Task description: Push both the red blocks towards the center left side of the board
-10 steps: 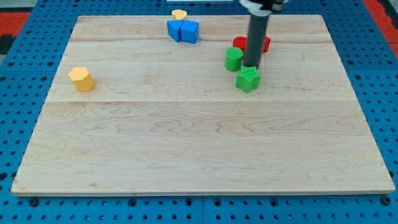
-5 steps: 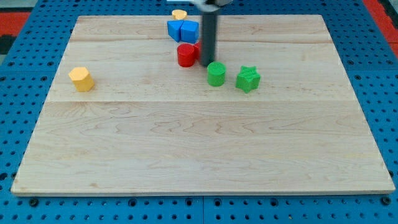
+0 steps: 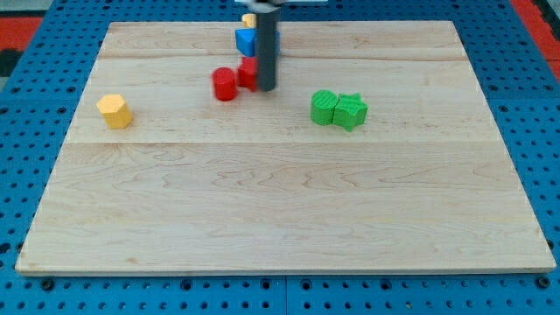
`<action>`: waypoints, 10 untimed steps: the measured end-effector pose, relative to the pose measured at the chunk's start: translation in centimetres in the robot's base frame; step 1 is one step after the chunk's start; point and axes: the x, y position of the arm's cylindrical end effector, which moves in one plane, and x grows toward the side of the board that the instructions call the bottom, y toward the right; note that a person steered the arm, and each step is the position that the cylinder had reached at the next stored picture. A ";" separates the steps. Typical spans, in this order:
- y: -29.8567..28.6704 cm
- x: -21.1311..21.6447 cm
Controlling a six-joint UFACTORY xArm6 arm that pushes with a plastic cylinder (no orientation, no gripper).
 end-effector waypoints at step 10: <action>-7.7 -6.3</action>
